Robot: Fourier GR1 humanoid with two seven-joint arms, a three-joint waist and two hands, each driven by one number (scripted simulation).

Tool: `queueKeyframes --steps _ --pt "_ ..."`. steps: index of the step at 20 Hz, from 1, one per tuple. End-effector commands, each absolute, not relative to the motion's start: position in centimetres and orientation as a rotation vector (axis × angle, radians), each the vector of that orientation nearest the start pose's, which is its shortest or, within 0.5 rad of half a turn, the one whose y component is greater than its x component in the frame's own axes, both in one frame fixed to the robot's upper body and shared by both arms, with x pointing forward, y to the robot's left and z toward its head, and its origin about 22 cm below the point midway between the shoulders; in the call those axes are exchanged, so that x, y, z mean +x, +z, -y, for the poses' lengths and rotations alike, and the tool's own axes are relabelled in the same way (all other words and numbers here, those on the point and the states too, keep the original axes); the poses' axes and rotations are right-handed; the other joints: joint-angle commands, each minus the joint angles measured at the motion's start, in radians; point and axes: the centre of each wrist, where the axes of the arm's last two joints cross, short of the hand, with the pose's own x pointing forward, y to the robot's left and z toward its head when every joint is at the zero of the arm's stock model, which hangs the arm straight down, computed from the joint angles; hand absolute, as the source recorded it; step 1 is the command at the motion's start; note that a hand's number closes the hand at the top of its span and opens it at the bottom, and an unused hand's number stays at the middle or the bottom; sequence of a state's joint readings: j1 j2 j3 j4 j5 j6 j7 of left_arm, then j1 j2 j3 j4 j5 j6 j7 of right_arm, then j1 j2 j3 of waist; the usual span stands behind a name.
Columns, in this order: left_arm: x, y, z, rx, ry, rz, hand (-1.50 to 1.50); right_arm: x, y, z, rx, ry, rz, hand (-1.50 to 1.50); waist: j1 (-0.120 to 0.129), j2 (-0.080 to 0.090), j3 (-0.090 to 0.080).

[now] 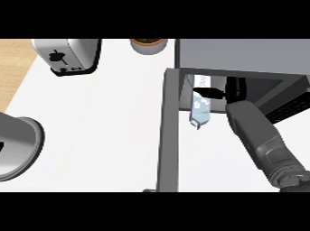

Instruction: Pick up the milk, place it into the microwave and close the microwave

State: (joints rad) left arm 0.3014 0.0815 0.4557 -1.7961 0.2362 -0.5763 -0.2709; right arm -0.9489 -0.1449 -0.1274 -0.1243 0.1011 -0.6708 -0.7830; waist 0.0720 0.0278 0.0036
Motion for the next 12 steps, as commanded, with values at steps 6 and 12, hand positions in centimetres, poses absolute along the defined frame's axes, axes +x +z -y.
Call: queueKeyframes --steps 6,12 --pt "12.7 2.2 -35.1 -0.02 -0.015 1.843 -1.5 38.5 -5.4 19.9 -0.505 0.17 1.863 -1.5 -0.045 -0.02 -0.002" --pt "11.0 1.4 -35.0 -0.207 -0.097 1.822 -1.5 36.1 -8.1 17.4 -0.306 0.108 1.877 -1.5 -0.065 -0.03 -0.003"
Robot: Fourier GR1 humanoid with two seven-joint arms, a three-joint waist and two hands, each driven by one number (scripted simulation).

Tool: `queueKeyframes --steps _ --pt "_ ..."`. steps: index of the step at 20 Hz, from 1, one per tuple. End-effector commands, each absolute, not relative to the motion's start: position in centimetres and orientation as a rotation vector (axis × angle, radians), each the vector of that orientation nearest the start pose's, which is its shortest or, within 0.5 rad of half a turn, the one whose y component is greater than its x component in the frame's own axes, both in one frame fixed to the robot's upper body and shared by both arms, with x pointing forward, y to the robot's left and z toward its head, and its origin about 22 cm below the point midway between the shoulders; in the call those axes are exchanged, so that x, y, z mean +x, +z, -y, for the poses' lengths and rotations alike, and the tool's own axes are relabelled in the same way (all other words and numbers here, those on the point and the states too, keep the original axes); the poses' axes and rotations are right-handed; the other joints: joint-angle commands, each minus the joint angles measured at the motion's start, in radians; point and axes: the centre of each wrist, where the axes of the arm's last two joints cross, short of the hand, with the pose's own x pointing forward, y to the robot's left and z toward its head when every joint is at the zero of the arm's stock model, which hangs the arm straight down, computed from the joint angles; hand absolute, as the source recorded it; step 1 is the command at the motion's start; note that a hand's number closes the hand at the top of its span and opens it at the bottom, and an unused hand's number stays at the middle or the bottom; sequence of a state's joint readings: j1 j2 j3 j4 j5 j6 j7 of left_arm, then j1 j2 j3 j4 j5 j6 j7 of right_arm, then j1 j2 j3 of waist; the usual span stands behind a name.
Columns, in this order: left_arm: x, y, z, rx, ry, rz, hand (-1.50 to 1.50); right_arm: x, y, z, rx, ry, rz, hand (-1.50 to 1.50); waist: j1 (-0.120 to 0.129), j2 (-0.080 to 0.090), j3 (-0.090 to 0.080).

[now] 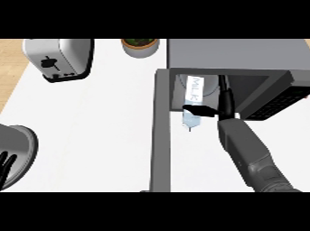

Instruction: Pick up the milk, place it into the microwave and close the microwave

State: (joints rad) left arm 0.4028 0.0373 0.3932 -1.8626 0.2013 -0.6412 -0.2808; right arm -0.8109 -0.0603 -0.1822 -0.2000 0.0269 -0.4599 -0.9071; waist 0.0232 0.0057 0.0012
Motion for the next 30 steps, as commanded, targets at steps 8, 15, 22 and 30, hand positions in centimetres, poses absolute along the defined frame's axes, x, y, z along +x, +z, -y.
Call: queueKeyframes --steps 8,15,22,30 --pt "13.4 2.1 -32.4 -0.31 -0.155 1.834 -1.5 31.9 -11.6 18.8 -0.032 0.075 1.884 -1.5 -0.043 -0.014 -0.002" --pt "13.4 1.5 -30.5 -0.367 -0.323 1.784 -1.5 27.7 -12.8 19.6 -0.031 0.063 1.879 -1.5 -0.051 -0.019 -0.004" --pt "16.3 2.4 -25.8 -0.381 -0.392 1.755 1.5 22.5 -11.4 23.7 0.038 -0.057 1.936 -1.5 -0.06 -0.016 -0.004" --pt "20.5 3.1 -21.0 -0.365 -0.556 1.764 1.5 17.4 -7.5 27.8 -0.009 -0.146 1.946 -1.5 -0.039 -0.008 -0.002"
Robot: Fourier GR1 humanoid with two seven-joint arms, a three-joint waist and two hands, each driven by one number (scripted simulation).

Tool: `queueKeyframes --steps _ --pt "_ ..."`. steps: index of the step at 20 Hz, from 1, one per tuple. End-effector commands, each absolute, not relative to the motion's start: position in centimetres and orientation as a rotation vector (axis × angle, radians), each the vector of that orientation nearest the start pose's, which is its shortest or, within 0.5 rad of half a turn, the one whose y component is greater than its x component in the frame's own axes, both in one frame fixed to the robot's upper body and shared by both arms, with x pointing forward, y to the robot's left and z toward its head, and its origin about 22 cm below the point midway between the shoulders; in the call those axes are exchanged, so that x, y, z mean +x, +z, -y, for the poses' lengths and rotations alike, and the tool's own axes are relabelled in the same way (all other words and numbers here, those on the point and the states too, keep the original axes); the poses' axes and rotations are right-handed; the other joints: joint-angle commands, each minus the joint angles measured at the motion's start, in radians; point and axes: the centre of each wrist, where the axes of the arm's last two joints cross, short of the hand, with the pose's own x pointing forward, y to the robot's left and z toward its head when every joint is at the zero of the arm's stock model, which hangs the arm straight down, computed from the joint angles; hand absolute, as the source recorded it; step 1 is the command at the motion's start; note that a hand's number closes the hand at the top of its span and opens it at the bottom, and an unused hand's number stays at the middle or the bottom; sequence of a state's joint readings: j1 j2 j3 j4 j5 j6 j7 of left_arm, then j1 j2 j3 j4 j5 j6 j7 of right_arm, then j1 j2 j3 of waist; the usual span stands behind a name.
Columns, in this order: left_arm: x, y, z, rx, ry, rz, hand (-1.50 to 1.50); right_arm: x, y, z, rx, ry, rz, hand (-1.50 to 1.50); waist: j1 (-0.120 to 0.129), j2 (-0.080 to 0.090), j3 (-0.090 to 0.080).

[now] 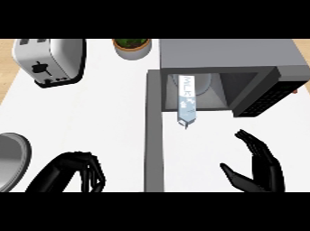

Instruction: Pick up the milk, place it into the microwave and close the microwave

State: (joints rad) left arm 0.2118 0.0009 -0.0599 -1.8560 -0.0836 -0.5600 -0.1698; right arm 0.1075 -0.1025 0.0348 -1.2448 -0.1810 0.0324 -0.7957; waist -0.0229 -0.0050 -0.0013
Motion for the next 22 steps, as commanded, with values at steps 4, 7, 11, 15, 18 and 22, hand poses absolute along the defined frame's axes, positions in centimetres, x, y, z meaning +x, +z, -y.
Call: queueKeyframes --steps 4,7,11,15,18,22 --pt "23.2 2.9 -18.3 -0.372 -0.621 1.761 1.5 14.9 -5.0 28.4 -0.025 -0.168 1.97 -1.5 0.001 0.003 0.0" --pt "25.5 2.7 -15.4 -0.378 -0.693 1.761 1.5 15.6 -4.1 30.8 -0.065 -0.131 1.963 -1.5 0.004 0.005 0.001" --pt "25.8 2.3 -10.6 -0.365 -0.807 1.814 1.5 17.3 -3.3 31.9 -0.091 -0.105 1.995 -1.5 0.006 0.006 0.001" --pt "25.8 0.2 -7.6 -0.393 -0.893 1.738 1.5 14.8 -1.6 32.4 -0.054 -0.101 2.044 -1.5 -0.005 0.006 0.001" --pt "27.7 0.3 -5.4 -0.325 -0.913 1.694 1.5 16.3 -0.3 33.1 -0.049 -0.074 2.063 -1.5 -0.012 0.008 0.001" --pt "26.5 -1.5 -3.2 -0.316 -0.928 1.596 1.5 16.2 2.1 33.4 0.031 -0.045 2.095 -1.5 -0.04 0.012 0.0"
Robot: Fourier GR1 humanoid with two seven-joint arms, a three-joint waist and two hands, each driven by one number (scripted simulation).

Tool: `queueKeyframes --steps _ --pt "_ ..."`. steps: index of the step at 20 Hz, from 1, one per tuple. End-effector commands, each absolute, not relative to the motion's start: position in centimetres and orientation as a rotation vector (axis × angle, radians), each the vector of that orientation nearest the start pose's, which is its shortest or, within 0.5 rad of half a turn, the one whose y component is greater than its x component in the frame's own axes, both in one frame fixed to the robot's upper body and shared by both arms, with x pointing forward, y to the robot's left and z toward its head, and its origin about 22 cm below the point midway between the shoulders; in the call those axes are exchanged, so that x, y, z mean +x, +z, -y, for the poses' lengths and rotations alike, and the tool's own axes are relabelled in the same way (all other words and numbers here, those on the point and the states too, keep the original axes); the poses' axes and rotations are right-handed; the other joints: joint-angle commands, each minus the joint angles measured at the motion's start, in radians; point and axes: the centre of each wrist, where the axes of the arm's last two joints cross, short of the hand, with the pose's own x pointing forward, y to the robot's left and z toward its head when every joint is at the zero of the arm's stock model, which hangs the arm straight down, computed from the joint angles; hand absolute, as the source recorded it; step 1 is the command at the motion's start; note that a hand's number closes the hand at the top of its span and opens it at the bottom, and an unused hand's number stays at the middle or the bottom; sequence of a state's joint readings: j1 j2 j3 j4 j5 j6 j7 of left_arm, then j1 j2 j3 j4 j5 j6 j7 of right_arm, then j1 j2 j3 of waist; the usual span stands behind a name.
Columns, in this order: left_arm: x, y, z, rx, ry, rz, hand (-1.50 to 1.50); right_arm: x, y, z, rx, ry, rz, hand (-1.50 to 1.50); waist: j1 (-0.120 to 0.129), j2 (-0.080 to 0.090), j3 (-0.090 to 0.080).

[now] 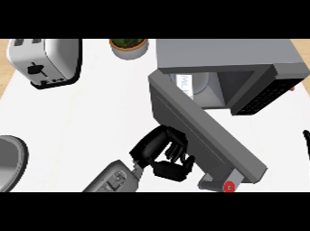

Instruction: Pick up the milk, place it into the microwave and close the microwave

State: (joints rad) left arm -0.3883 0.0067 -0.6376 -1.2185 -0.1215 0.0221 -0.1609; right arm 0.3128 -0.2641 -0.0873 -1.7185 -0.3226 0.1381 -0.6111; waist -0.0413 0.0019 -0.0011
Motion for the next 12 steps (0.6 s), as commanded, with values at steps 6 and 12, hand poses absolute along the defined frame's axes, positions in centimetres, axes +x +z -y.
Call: queueKeyframes --steps 6,12 --pt "26.9 -1.9 -1.5 -0.358 -0.953 1.522 -1.5 17.1 5.0 31.4 0.174 0.03 2.119 -1.5 -0.081 0.016 -0.003" --pt "28.2 1.0 -0.2 -0.417 -0.789 1.664 1.5 18.3 6.4 31.0 0.283 0.102 2.148 -1.5 -0.138 0.029 -0.004"
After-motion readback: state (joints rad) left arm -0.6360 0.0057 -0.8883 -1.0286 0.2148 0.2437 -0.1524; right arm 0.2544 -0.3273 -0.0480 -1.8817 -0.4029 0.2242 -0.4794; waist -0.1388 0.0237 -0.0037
